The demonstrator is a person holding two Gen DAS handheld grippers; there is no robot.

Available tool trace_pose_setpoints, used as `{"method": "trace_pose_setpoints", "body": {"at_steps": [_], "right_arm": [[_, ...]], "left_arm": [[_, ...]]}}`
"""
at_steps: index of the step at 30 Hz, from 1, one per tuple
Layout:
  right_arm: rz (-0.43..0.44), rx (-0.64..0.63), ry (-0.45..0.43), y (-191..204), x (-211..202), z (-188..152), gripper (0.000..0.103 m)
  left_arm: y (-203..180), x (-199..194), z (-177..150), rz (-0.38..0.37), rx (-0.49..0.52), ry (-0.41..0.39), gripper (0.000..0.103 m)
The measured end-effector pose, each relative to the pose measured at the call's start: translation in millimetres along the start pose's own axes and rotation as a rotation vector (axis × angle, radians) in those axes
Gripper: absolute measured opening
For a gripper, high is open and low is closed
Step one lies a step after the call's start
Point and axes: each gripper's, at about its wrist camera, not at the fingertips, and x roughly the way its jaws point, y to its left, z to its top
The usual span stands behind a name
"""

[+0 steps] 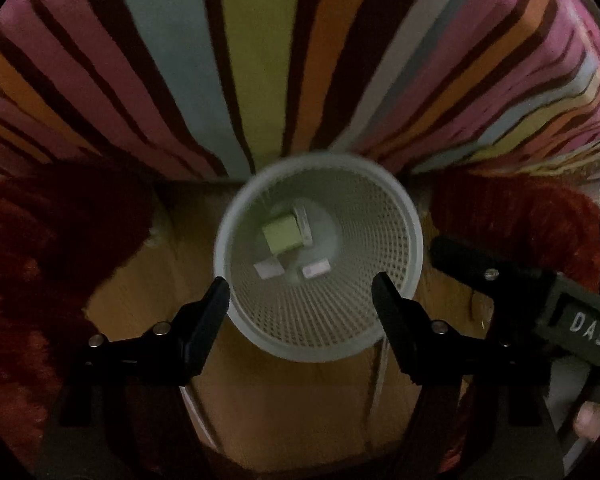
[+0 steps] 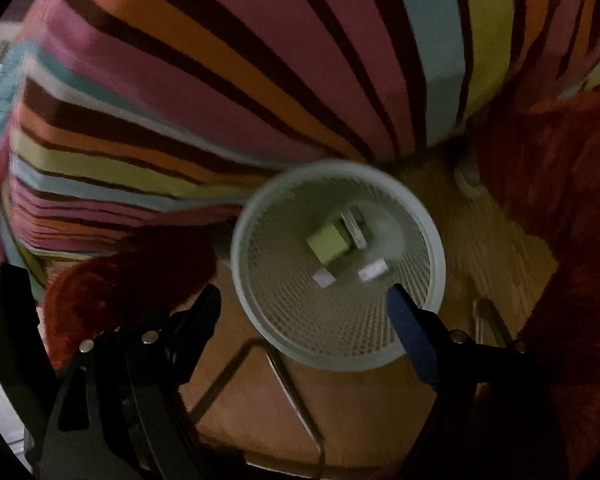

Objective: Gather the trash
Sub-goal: 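Grasp the white plastic bag with the left tool while the right tool grasps crumpled paper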

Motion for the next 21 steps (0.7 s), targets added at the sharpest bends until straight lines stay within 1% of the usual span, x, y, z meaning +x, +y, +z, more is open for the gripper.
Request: {"method": "trace_pose_setpoints", "body": {"at_steps": [5,6,7,8,11,12,16,18,21], "right_arm": [[-0.02,-0.076,-0.183,7,-43,3,0.08],[-0.033,-0.094,-0.236,9,-55,5,0.08],[-0.042,-0.107,-0.276,12,-64,6,0.08],[-0.049,-0.126,-0.336,15,-78,9,0.08],[-0.057,-0.156,-0.462,22,-107,13,0.08],[-0.059,-0.17,-0.518,24,-119,16,0.08],[-0.079,-0.217,-0.679,31,-155,30,0.08],[-0.084,-0.233,-0.721,32,-166,41,0.08],[-0.085,-0.236,-0.755,34,-176,63,0.08]], "left_arm": [[2,-46,0,0.026,0.031,-0.172,0.072],[2,-59,1,0.041,0.045,-0.225,0.072],[2,-66,2,0.05,0.051,-0.253,0.072],[1,-75,3,0.06,0.055,-0.283,0.072],[1,-101,14,0.053,0.066,-0.372,0.072],[2,-108,18,0.043,0.064,-0.389,0.072],[5,-129,40,0.019,0.039,-0.435,0.072],[10,-140,57,0.019,0.017,-0.459,0.072],[13,-151,80,0.009,0.0,-0.489,0.072]]}}
